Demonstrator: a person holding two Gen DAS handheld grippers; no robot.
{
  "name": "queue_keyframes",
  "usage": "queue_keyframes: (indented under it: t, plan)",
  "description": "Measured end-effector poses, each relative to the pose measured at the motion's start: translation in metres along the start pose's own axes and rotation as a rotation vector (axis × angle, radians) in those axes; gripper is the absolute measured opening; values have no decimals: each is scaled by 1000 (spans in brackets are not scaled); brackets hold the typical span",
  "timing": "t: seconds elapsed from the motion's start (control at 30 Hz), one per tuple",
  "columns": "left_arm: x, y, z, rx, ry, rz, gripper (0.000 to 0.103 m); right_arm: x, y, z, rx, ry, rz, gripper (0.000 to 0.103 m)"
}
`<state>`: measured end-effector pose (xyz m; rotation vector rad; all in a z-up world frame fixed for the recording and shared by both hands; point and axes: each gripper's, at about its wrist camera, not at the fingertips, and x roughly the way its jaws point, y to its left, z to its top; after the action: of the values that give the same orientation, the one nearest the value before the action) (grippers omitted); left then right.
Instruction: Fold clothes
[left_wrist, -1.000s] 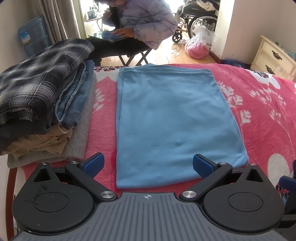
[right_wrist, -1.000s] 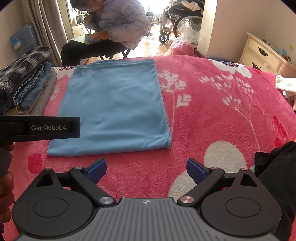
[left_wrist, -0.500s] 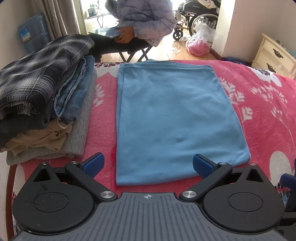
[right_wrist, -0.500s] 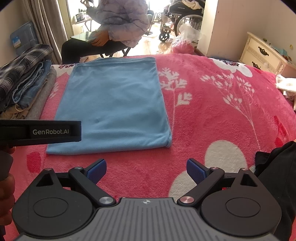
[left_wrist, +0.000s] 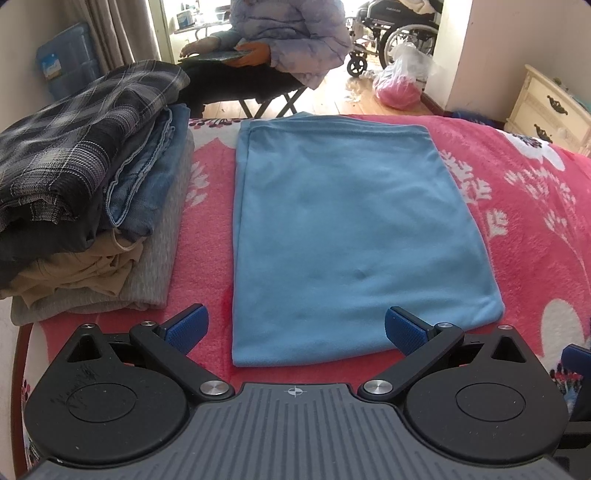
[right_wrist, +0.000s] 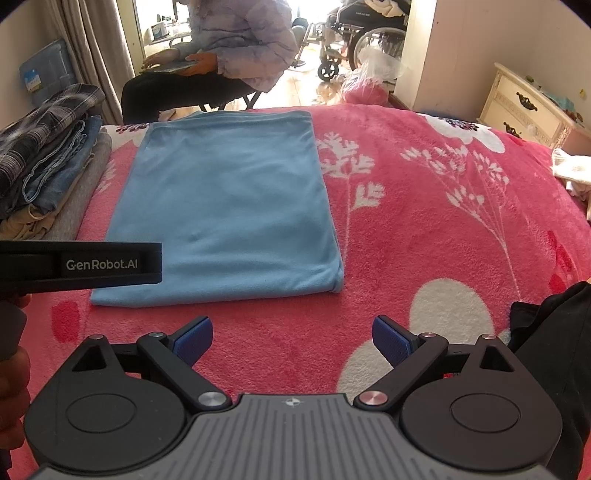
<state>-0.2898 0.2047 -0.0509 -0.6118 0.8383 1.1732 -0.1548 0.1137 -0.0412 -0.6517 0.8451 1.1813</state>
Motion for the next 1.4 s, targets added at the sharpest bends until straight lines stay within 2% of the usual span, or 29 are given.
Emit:
queue_keyframes:
  t: [1.4]
  plan:
    - [2, 2, 1, -4, -1, 4, 103, 1, 2, 2, -8, 3, -6, 96]
